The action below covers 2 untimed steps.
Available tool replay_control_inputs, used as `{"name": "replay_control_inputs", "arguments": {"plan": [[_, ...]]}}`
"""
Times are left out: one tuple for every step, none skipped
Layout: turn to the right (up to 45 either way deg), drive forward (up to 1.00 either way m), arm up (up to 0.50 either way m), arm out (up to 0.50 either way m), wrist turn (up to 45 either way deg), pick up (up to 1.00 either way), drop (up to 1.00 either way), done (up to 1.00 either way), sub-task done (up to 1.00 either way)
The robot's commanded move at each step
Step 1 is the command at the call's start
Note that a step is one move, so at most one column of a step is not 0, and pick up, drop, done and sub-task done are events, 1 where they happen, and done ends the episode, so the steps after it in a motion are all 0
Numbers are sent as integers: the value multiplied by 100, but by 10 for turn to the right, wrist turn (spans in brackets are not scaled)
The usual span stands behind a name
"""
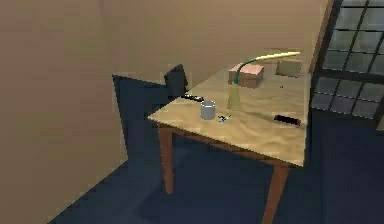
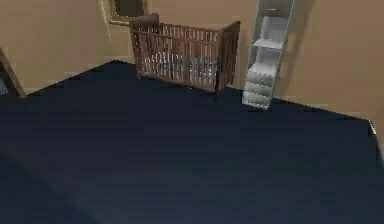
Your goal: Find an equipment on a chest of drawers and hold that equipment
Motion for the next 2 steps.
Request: {"name": "replay_control_inputs", "arguments": {"plan": [[270, 0, 0, 0, 0, 0, 0, 0, 0], [0, 20, 0, 0, 0, 0, 0, 0, 0]]}}
